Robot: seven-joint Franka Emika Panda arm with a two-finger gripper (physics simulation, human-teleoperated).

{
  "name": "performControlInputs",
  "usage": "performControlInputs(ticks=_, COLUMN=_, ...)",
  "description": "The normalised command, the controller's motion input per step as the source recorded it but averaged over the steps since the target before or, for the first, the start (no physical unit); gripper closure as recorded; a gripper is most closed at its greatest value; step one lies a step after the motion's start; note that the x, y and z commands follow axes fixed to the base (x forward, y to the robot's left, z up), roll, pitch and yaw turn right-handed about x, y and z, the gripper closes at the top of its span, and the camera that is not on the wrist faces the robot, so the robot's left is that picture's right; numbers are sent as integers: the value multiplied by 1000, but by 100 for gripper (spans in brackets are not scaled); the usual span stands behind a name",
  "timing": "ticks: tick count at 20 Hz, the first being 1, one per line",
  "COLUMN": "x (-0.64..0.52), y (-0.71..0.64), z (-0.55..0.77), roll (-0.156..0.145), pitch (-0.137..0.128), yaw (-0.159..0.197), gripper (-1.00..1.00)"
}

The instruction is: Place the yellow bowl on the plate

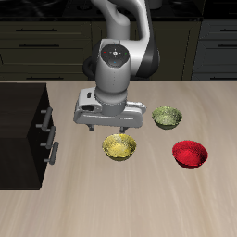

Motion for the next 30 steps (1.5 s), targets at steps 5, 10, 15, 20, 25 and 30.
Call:
performControlInputs(ticks=5, x=-13, y=6, z=-68, roll=2, pitch=-7, yaw=10, gripper=-100)
performControlInputs(ticks=10, x=-19, y=33, z=-147, roll=-2, pitch=-6, yaw=12, gripper=-100)
performControlInputs(ticks=15, x=11, y=-46, z=-209, roll=-22, pitch=-23, yaw=44, gripper=-100)
performControlInputs(ticks=20, x=-57, y=114, z=-203, roll=0, pitch=8, yaw=38, gripper=-100)
performControlInputs(ticks=25, x=-45, y=152, z=-210, roll=19, pitch=11, yaw=24, gripper=-100)
performControlInputs(ticks=30, x=5, y=-10, z=-287, roll=-3, pitch=37, yaw=8, gripper=-100)
